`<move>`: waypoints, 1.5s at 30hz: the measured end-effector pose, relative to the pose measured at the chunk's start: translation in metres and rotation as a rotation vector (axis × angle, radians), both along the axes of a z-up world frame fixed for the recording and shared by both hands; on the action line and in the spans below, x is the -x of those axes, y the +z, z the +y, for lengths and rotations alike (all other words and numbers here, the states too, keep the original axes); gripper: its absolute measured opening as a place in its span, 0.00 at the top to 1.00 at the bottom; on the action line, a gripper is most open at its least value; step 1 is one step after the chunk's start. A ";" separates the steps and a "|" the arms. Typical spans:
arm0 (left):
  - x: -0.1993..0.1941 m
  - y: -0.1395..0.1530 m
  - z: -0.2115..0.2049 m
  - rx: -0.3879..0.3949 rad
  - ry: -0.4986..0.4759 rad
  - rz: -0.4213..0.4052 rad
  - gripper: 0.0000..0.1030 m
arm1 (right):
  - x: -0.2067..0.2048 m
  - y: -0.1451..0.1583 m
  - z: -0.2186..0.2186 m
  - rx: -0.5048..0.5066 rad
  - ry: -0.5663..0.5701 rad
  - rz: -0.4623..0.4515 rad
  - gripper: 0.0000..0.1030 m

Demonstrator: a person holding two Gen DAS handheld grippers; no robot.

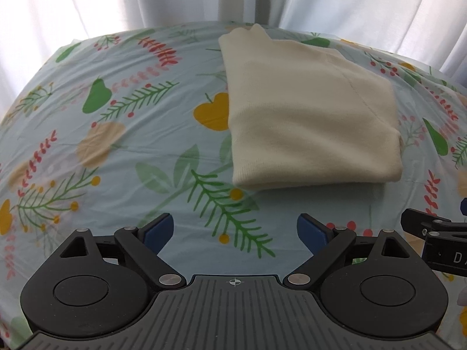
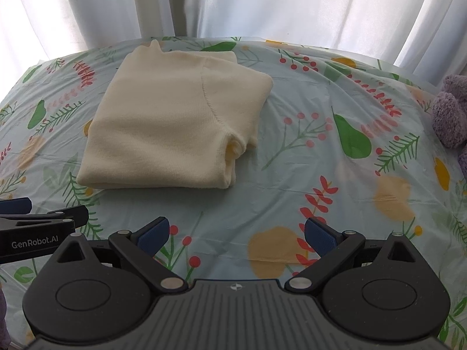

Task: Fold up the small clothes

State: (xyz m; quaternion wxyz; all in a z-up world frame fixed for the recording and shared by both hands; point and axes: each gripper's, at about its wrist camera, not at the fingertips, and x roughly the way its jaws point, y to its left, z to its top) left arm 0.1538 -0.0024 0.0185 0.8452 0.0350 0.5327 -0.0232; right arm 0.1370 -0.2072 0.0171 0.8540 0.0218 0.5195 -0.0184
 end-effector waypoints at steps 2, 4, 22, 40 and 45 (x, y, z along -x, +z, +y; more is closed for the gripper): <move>0.000 0.000 0.000 -0.002 -0.002 0.001 0.07 | 0.000 0.000 0.000 0.003 0.002 0.000 0.04; 0.000 0.000 -0.001 -0.006 -0.006 -0.001 0.07 | 0.000 0.000 0.000 0.006 0.002 0.001 0.04; 0.002 0.001 -0.001 -0.004 -0.026 -0.009 0.07 | 0.003 -0.001 0.005 0.021 -0.009 0.006 0.04; 0.003 0.002 0.003 0.004 -0.028 -0.011 0.07 | 0.003 0.001 0.006 0.023 -0.017 -0.001 0.04; 0.002 0.001 0.003 0.005 -0.025 -0.014 0.07 | 0.002 0.002 0.008 0.028 -0.013 -0.002 0.04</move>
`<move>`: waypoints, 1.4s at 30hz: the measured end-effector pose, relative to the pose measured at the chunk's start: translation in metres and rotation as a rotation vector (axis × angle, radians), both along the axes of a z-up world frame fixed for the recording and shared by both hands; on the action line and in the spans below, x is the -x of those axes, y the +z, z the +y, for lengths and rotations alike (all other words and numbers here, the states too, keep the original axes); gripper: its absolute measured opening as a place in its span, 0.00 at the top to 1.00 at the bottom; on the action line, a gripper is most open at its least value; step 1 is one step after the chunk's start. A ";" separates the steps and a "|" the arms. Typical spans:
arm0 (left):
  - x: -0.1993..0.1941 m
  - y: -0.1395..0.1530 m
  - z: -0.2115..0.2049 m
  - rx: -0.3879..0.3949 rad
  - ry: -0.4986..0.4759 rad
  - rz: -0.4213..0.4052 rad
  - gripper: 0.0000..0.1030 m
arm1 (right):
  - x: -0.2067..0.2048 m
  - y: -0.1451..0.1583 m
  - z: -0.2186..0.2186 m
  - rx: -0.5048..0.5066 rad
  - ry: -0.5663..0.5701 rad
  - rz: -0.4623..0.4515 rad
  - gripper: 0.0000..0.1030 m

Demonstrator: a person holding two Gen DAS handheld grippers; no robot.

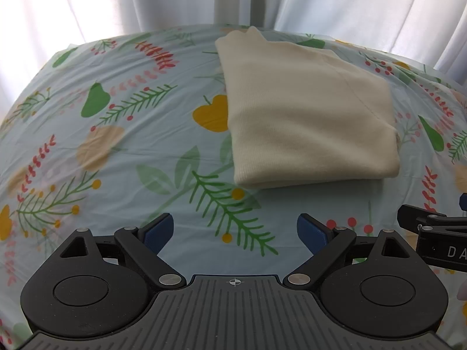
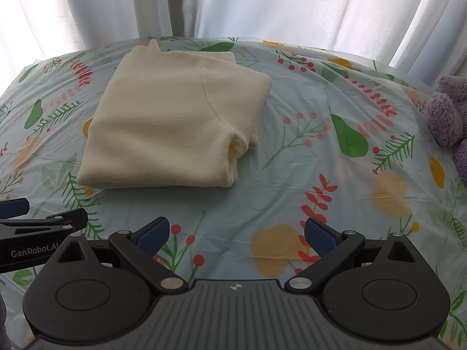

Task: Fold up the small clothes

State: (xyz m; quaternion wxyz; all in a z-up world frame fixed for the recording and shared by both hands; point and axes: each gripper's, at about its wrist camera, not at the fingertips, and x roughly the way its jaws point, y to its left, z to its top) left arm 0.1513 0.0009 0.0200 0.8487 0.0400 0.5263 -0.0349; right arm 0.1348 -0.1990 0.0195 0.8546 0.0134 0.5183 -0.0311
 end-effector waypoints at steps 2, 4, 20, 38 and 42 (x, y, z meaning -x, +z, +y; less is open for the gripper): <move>0.000 0.000 0.000 -0.001 -0.003 0.001 0.07 | 0.000 0.000 0.001 0.001 -0.003 0.000 0.04; 0.000 0.000 -0.001 -0.004 -0.004 -0.001 0.07 | -0.001 0.000 0.001 0.000 -0.006 0.000 0.04; -0.003 -0.001 -0.005 0.005 -0.025 0.004 0.07 | -0.001 -0.001 0.001 0.004 -0.018 -0.005 0.04; -0.005 -0.004 -0.007 0.017 -0.044 0.014 0.07 | -0.001 0.001 0.004 0.000 -0.017 -0.015 0.04; -0.006 -0.005 -0.007 0.019 -0.045 0.017 0.07 | -0.001 0.001 0.004 0.001 -0.018 -0.015 0.04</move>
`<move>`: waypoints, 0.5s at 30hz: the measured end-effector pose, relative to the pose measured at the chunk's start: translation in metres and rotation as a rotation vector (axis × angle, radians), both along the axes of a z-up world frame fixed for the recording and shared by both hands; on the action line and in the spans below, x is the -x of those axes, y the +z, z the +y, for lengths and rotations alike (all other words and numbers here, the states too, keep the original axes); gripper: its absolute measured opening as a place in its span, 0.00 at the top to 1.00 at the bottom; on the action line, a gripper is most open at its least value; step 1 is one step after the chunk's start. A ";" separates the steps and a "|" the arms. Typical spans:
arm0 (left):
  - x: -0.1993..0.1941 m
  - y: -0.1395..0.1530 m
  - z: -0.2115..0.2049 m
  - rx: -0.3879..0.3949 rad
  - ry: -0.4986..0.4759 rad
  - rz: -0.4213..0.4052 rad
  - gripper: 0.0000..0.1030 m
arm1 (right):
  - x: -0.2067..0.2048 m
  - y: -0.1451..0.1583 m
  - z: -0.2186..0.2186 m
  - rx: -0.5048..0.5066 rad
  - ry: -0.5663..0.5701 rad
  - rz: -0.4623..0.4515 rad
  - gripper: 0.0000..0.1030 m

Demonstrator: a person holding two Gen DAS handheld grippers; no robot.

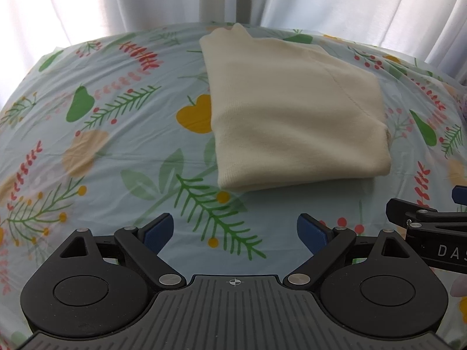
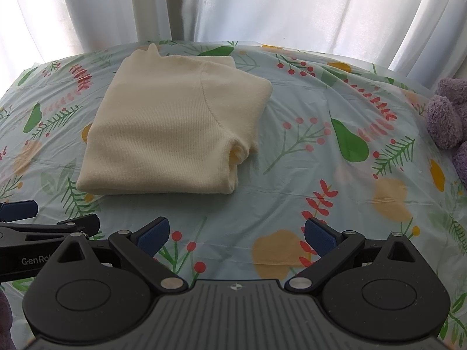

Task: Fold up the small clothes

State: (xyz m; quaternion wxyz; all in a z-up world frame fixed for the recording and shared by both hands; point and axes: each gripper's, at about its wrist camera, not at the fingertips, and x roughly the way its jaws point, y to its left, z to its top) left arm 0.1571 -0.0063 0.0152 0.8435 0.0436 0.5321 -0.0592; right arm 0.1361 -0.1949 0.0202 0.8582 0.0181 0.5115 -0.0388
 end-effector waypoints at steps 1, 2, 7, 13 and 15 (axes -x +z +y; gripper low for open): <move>0.000 0.000 0.000 -0.001 0.001 -0.001 0.07 | 0.000 0.000 0.000 0.000 -0.001 0.000 0.04; 0.000 0.000 0.000 -0.001 0.001 -0.001 0.07 | 0.000 0.000 0.000 0.000 -0.002 0.001 0.04; 0.000 0.000 0.000 0.001 0.003 -0.002 0.07 | -0.002 -0.002 0.001 0.001 -0.001 0.007 0.04; -0.001 -0.001 0.001 0.006 -0.004 -0.001 0.07 | -0.003 -0.004 0.000 -0.004 0.003 0.009 0.04; -0.002 0.000 0.001 0.008 -0.005 -0.004 0.07 | -0.004 -0.004 0.000 -0.004 0.005 0.010 0.04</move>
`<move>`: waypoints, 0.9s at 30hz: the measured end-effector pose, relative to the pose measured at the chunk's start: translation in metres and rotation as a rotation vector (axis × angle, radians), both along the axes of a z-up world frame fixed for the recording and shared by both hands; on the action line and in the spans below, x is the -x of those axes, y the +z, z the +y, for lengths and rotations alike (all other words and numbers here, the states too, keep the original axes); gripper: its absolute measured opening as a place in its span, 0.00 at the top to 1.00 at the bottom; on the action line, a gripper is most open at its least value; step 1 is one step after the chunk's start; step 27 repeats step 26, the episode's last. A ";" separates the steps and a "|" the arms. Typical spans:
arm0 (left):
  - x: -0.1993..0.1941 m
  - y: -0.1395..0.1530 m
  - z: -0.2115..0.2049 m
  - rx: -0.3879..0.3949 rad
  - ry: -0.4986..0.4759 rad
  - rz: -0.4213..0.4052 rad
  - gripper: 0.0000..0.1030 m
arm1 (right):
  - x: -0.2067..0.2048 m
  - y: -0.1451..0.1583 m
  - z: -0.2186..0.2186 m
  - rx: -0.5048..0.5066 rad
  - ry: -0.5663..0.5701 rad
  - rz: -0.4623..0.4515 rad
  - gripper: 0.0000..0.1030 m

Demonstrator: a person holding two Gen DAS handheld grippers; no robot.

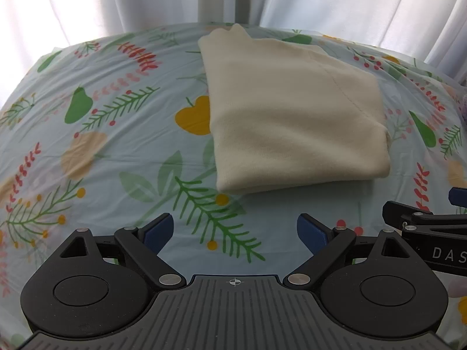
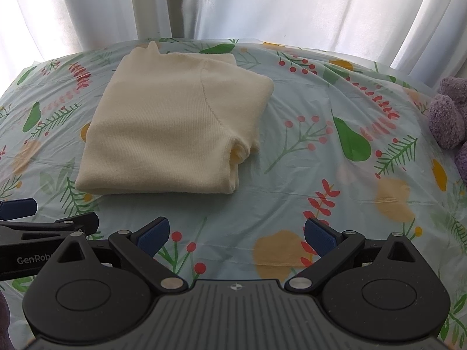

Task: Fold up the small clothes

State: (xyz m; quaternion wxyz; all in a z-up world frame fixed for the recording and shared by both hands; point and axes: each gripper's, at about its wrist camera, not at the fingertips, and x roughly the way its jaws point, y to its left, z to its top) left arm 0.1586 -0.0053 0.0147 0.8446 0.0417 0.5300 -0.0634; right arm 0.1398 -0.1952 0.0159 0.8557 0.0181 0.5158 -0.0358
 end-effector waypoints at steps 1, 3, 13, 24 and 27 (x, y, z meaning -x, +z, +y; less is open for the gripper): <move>0.001 0.001 0.000 0.001 -0.003 -0.010 0.07 | 0.000 0.000 0.000 0.001 0.000 0.001 0.04; 0.002 0.002 -0.001 -0.004 -0.014 -0.028 0.08 | 0.000 0.000 0.000 0.002 0.003 0.000 0.04; 0.002 -0.003 0.002 -0.012 -0.016 0.016 0.07 | -0.002 -0.001 0.000 0.002 -0.008 0.008 0.04; 0.004 -0.002 -0.001 -0.003 -0.037 0.010 0.07 | -0.003 -0.002 0.001 0.002 -0.006 0.012 0.04; 0.005 -0.003 -0.003 -0.008 -0.044 0.010 0.07 | -0.003 -0.002 0.000 0.000 -0.008 0.012 0.04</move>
